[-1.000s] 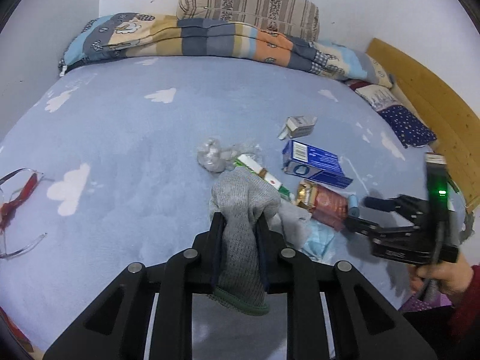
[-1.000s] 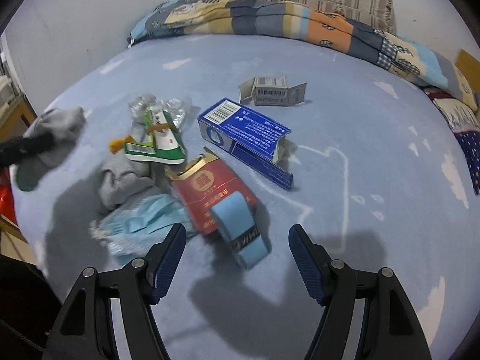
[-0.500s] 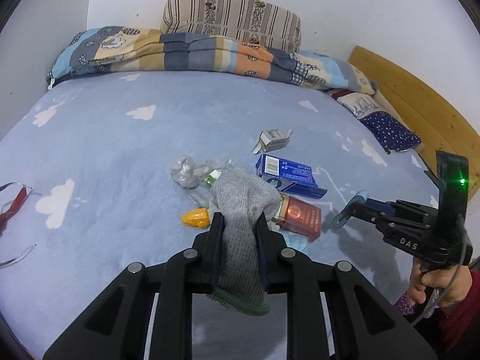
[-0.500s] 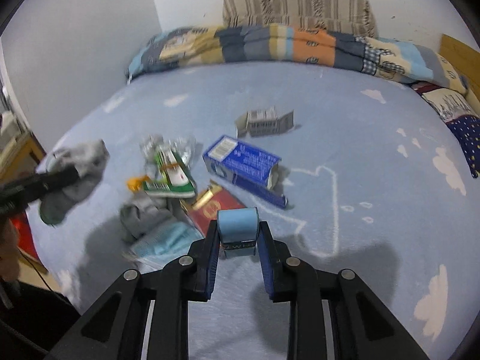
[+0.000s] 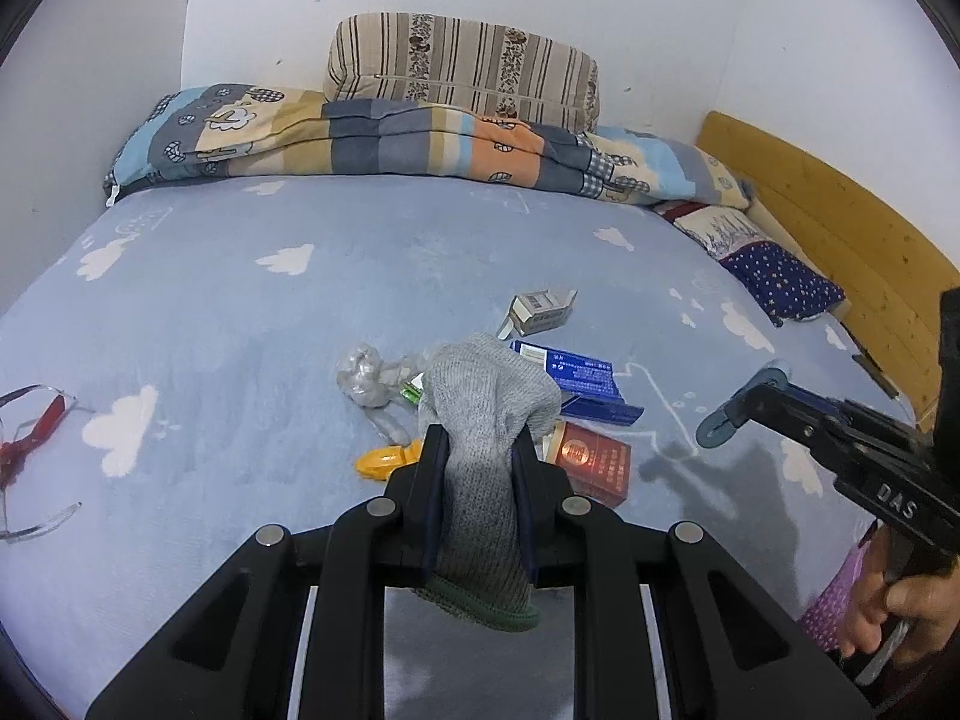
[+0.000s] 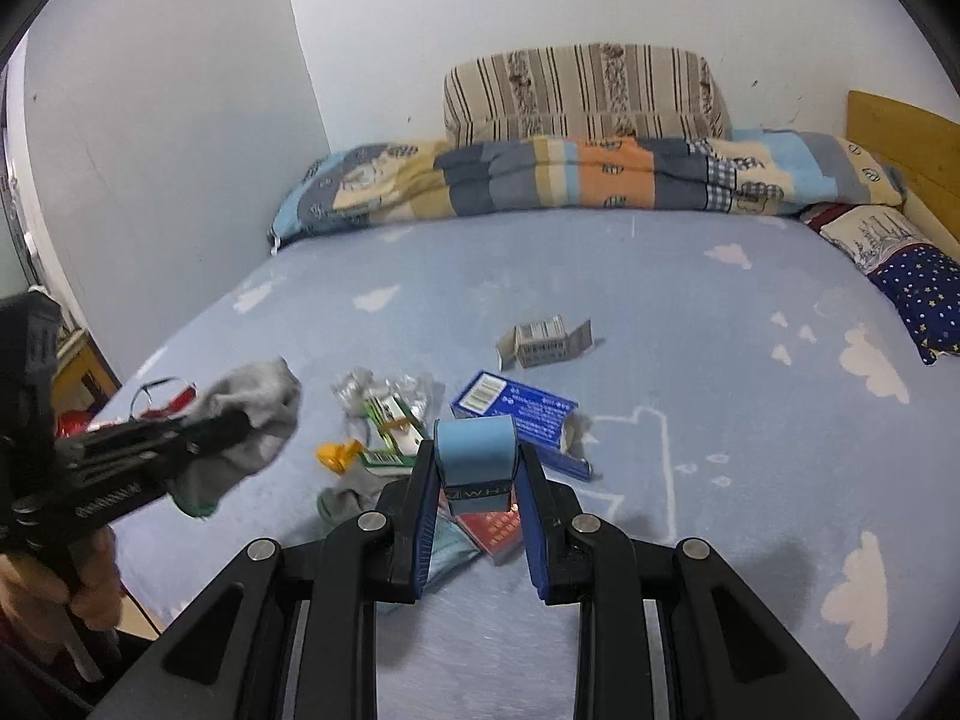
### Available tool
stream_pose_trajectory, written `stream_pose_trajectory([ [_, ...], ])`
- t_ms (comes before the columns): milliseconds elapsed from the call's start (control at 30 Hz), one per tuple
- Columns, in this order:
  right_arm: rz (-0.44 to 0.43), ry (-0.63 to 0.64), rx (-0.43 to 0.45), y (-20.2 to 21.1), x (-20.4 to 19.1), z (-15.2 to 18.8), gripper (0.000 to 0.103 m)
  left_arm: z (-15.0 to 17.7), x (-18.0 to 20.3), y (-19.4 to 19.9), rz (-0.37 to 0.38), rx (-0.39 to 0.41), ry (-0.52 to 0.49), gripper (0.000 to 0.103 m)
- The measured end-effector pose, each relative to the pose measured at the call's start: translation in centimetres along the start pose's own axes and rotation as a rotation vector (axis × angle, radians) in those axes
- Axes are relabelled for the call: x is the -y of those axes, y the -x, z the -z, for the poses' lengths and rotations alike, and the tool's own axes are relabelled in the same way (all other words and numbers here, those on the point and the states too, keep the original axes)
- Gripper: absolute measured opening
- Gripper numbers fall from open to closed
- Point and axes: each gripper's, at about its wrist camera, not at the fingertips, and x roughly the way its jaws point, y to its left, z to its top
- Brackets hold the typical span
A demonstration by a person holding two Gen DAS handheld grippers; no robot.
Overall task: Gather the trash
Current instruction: 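Lift the grey sock and tape roll above the bed with both tools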
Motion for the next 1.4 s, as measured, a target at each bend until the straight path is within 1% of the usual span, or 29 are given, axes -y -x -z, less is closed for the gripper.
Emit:
stream_pose_trajectory([
  [100, 0.001, -0.017, 0.023, 0.8, -0.2, -0.2, 0.026, -0.1, 0.3, 0.1, -0.002, 0.011, 0.007, 0.019],
  [333, -0.002, -0.051, 0.060, 2.1, -0.5, -0.2, 0.026, 0.2, 1.6, 0.4, -0.030, 0.029, -0.026, 0.019],
  [500, 0.017, -0.064, 0.071, 3.2, -0.4, 0.4, 0.026, 0.3, 2.1, 0.8, -0.074, 0.055, -0.058, 0.019],
  [767, 0.029, -0.070, 0.071, 3.4, -0.1, 0.4, 0.026, 0.3, 2.3, 0.9, -0.104, 0.065, -0.070, 0.019],
  [1000, 0.034, -0.062, 0.073, 3.6, -0.5, 0.4, 0.026, 0.5, 3.3, 1.1, -0.129, 0.082, -0.116, 0.019],
  [1400, 0.026, -0.079, 0.069, 3.5, -0.1, 0.4, 0.026, 0.8, 4.1, 1.1, -0.139, 0.092, -0.158, 0.019],
])
